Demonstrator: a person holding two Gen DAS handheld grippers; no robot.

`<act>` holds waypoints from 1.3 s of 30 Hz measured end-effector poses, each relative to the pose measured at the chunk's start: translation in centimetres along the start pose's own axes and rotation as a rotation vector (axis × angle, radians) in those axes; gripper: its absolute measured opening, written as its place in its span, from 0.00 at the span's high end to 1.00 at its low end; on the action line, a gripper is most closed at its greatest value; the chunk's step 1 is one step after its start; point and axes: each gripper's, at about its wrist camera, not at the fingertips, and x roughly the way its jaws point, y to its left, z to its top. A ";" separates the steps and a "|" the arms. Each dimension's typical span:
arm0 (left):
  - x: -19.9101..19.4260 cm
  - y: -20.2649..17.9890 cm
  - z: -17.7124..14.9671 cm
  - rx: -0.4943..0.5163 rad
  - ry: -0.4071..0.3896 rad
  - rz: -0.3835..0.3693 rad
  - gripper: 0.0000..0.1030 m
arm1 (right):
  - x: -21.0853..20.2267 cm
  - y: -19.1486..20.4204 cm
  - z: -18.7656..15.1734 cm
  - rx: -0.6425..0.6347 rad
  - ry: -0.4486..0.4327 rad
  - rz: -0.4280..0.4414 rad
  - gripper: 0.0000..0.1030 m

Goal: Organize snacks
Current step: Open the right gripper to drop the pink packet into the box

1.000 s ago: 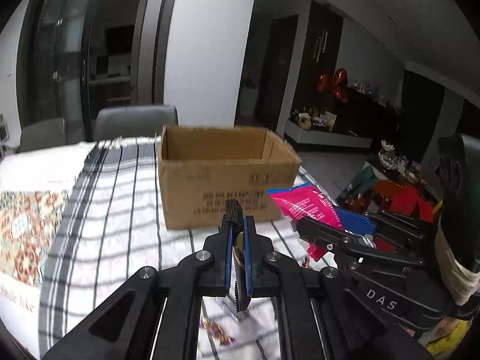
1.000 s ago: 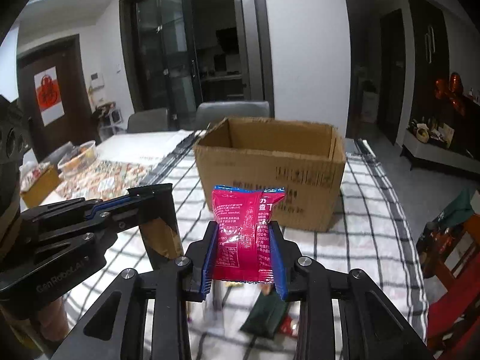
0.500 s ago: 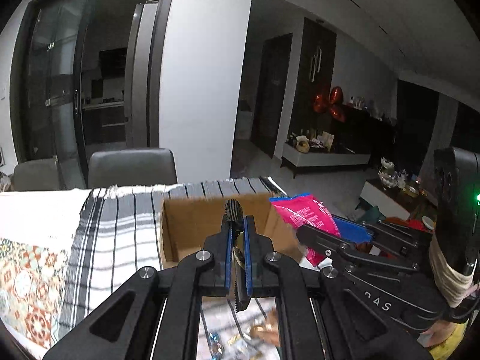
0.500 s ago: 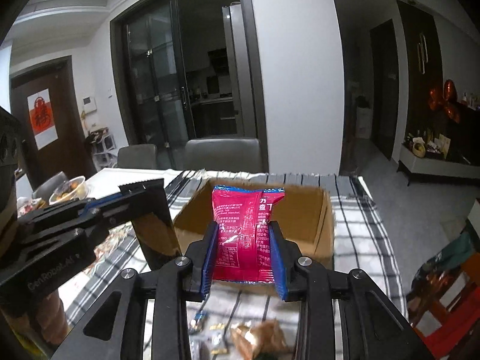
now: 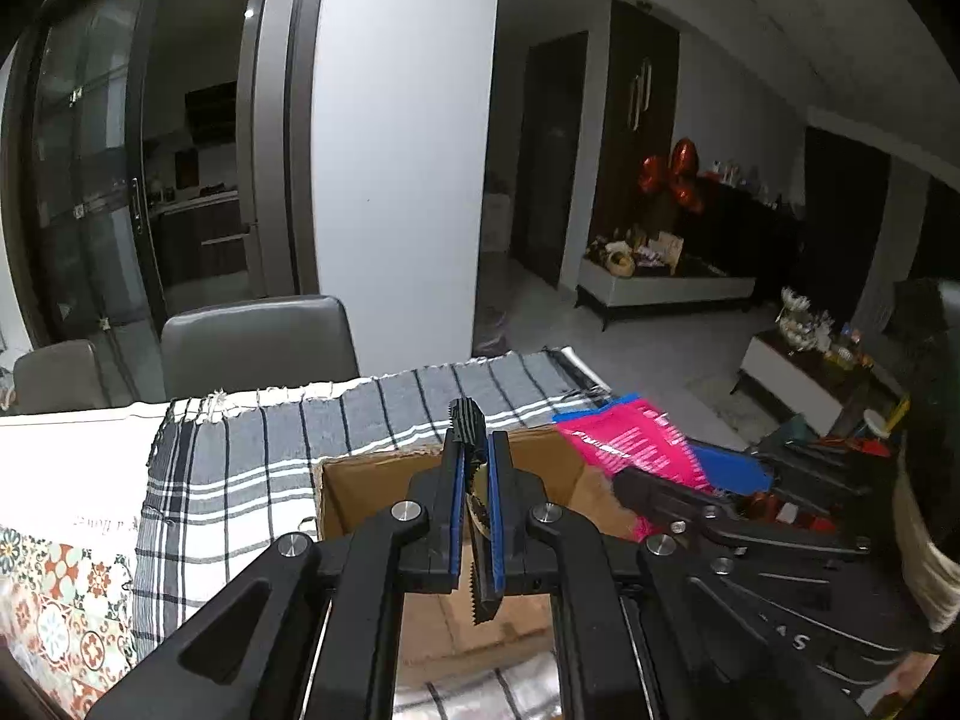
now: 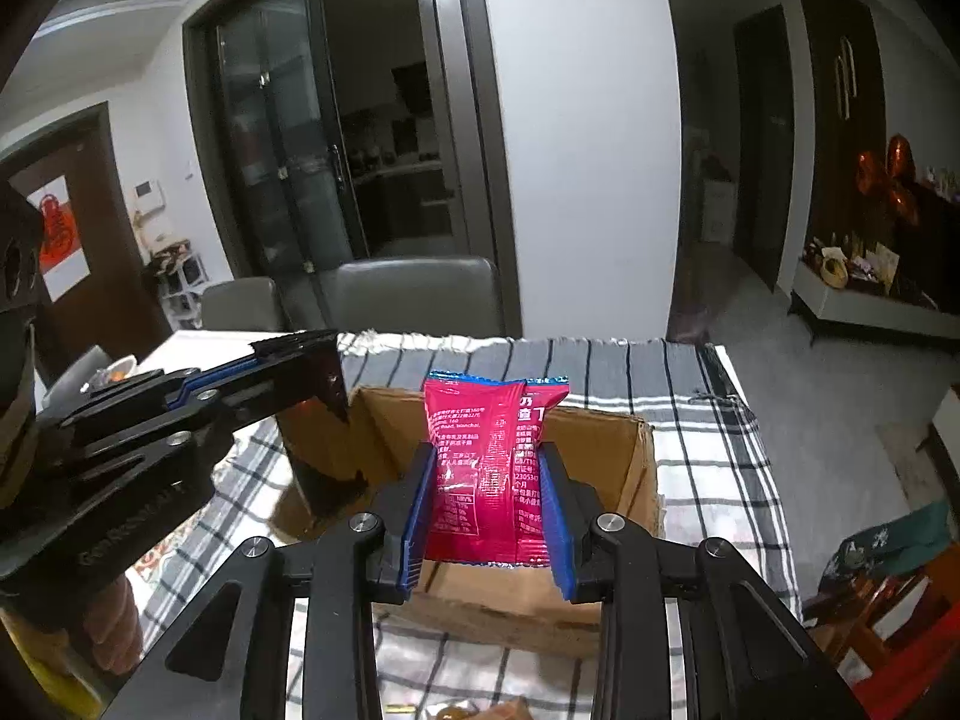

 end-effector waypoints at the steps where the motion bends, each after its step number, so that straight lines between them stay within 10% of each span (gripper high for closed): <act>1: 0.7 0.0 0.0 0.006 0.012 0.005 0.91 | 0.4 -0.2 0.1 0.002 0.007 -0.005 0.67; 17: -2.2 -0.1 -2.6 0.005 0.023 0.095 0.42 | -1.5 -2.1 -2.1 0.047 -0.011 -0.073 0.47; 39: -13.6 -3.1 -13.5 -0.014 0.012 0.129 0.41 | -11.3 2.3 -13.0 0.024 -0.079 -0.042 0.47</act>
